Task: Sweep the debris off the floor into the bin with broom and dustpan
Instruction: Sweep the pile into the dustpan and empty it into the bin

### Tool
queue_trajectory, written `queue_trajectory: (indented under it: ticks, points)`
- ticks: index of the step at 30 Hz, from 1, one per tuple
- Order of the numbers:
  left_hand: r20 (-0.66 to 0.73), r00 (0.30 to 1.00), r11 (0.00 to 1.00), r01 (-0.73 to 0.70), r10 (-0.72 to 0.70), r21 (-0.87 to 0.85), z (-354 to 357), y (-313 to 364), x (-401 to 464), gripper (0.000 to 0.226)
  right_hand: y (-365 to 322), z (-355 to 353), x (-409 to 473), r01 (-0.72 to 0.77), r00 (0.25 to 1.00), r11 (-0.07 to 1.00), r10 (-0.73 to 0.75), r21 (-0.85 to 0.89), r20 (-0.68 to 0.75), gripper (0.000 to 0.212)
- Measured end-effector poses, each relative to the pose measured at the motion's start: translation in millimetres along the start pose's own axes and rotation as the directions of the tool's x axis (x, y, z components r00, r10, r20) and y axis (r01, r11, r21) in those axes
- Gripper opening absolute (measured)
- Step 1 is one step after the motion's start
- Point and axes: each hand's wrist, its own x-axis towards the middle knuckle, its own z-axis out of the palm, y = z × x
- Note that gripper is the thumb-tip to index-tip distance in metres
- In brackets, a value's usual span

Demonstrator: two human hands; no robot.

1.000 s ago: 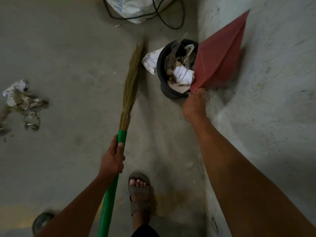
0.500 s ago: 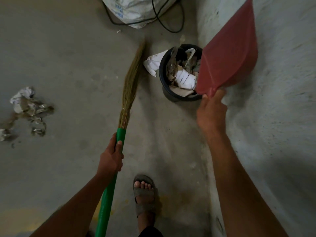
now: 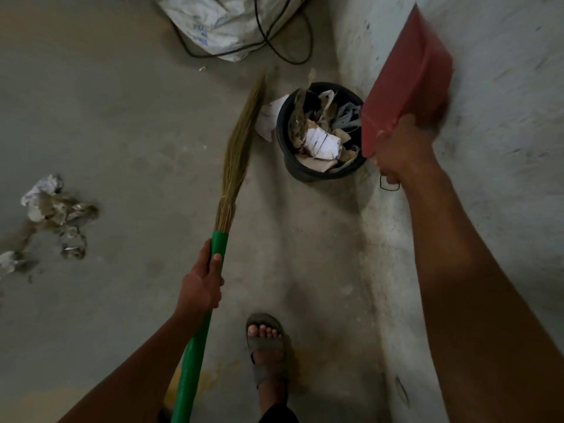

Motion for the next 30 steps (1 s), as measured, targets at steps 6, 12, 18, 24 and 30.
queue_trajectory:
  ticks: [6, 12, 18, 24, 30]
  points:
    - [0.001, 1.000, 1.000, 0.001, -0.001, 0.005, 1.8, -5.2, -0.3, 0.056, 10.9, 7.5, 11.7, -0.047, 0.992, 0.999, 0.049, -0.024, 0.115, 0.035]
    - [-0.004, 1.000, 1.000, 0.007, -0.007, 0.016, 2.8, -7.3, 3.5, 0.055, 4.7, 49.3, 6.6, 0.027, 0.983, 0.998, -0.014, -0.064, 0.185, 0.032]
    - [-0.002, 1.000, 1.000, 0.011, -0.011, 0.003, 3.7, -8.0, 7.0, 0.055, -1.6, 60.7, 7.8, 0.000, 0.984, 1.000, -0.001, 0.001, 0.177, 0.032]
    - [0.001, 1.000, 1.000, 0.005, -0.005, 0.004, -0.6, -0.8, 4.6, 0.055, -1.7, 23.4, -26.9, 0.000, 1.000, 0.998, -0.001, -0.056, -0.015, 0.039]
    - [-0.012, 1.000, 1.000, -0.009, 0.010, 0.013, -5.5, 2.4, 9.1, 0.056, -12.0, 21.2, -63.5, 0.080, 0.993, 0.995, -0.074, 0.064, -0.096, 0.036]
